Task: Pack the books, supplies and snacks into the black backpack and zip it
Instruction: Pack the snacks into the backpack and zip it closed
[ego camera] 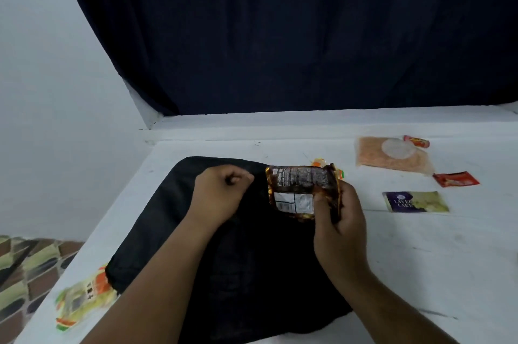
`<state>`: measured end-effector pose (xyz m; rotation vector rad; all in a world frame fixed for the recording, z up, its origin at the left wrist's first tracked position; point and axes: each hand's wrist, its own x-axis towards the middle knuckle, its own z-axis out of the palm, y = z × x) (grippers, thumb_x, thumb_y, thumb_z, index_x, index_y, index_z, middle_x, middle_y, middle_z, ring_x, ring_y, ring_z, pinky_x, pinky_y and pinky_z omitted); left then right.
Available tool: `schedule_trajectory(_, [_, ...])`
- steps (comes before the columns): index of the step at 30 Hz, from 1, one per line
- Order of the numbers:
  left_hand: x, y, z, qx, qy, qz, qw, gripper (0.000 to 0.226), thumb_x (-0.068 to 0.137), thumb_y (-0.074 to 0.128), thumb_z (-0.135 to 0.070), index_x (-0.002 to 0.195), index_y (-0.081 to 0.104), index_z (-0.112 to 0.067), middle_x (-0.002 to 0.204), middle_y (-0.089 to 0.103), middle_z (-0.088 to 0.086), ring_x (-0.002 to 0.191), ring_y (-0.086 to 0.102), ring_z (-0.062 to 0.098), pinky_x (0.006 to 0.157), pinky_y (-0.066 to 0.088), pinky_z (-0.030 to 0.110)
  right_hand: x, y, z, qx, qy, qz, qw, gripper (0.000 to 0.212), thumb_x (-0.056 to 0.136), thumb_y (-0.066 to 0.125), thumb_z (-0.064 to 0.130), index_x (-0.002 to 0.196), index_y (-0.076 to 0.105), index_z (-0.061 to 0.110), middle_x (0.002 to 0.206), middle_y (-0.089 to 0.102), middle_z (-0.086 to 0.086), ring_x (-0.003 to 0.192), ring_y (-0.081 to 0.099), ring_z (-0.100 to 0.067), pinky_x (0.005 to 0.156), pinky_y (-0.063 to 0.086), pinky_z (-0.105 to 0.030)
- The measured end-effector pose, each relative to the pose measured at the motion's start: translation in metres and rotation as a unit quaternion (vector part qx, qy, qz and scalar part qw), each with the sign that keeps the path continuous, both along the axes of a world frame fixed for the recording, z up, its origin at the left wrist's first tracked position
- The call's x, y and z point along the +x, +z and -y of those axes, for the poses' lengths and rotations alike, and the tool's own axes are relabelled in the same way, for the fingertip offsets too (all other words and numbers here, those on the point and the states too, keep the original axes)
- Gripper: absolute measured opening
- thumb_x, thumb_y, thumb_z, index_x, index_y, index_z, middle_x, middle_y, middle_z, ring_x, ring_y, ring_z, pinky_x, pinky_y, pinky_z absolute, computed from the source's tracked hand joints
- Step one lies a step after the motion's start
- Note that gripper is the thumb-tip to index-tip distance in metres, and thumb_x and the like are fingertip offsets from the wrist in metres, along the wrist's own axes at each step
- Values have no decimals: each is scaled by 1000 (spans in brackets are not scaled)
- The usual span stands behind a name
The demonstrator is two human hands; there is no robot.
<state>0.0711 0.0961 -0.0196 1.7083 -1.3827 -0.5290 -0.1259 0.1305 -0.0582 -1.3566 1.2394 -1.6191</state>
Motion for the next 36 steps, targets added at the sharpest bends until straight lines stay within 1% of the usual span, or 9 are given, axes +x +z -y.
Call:
schedule_trajectory(7, [-3, -4, -2, 1, -23, -21, 1000, 6, 85, 77, -19, 90, 76, -23, 76, 71, -6, 63, 59, -2, 67, 44, 8, 17, -10, 17, 229, 197, -52, 952, 19, 100, 57, 28, 98, 67, 13, 80, 67, -3, 70, 70, -21, 66, 61, -41])
schedule_trajectory(11, [-2, -6, -8, -2, -61, 1, 998, 17, 83, 76, -15, 95, 74, -27, 80, 70, -8, 62, 59, -1, 68, 47, 9, 24, -4, 27, 214, 216, -154, 940, 12, 94, 65, 30, 88, 69, 20, 72, 69, -14, 55, 63, -21, 52, 52, -34])
schedule_trajectory(13, [-1, -6, -9, -5, -58, 0, 998, 17, 83, 76, -16, 96, 74, -26, 83, 71, -8, 68, 63, 4, 72, 51, 15, 29, -3, 31, 211, 171, -104, 957, 23, 87, 74, 22, 107, 64, 19, 78, 72, -16, 53, 64, -23, 50, 51, -32])
schedule_trajectory(15, [0, -6, -9, -10, -53, 0, 999, 15, 84, 76, -16, 95, 74, -25, 83, 72, -9, 73, 66, 7, 75, 52, 18, 33, -4, 32, 218, 126, -6, 968, 41, 83, 79, 16, 118, 57, 16, 88, 73, -13, 59, 70, -26, 57, 56, -33])
schedule_trajectory(18, [-2, -7, -9, -19, -45, -4, 999, 12, 84, 75, -15, 91, 74, -25, 81, 72, -9, 75, 67, 8, 75, 51, 16, 36, -11, 30, 211, 123, 23, 969, 28, 86, 72, 4, 113, 64, 9, 102, 71, -12, 71, 73, -24, 66, 59, -25])
schedule_trajectory(21, [-8, -9, -10, -27, -34, -11, 999, 13, 84, 75, -13, 87, 75, -26, 78, 71, -9, 73, 65, 6, 71, 47, 8, 39, -25, 30, 230, 194, -106, 948, 30, 90, 66, 1, 118, 70, 11, 105, 71, -3, 89, 67, -9, 74, 49, -5])
schedule_trajectory(25, [-18, -13, -11, -31, -16, -21, 999, 17, 83, 75, -11, 84, 74, -27, 76, 71, -9, 72, 64, 7, 68, 45, 5, 37, -24, 34, 219, 332, -190, 898, 45, 90, 53, -10, 119, 70, 20, 112, 71, 4, 104, 66, -8, 89, 50, -12])
schedule_trajectory(31, [-29, -26, -8, -40, 40, -19, 998, 16, 85, 72, -7, 87, 75, -22, 75, 71, -6, 69, 64, 11, 66, 46, 6, -10, -9, 75, 35, 122, -221, 967, 35, 84, 51, -7, 96, 75, 15, 83, 71, 10, 75, 65, 2, 74, 48, -9])
schedule_trajectory(36, [-43, -40, -10, -16, 77, 29, 996, 12, 88, 71, -12, 92, 70, -23, 75, 68, -9, 66, 60, -2, 64, 41, 2, -53, -29, 142, 96, 56, -274, 955, 41, 90, 44, -3, 119, 65, 16, 121, 63, 2, 108, 57, -11, 88, 35, -8])
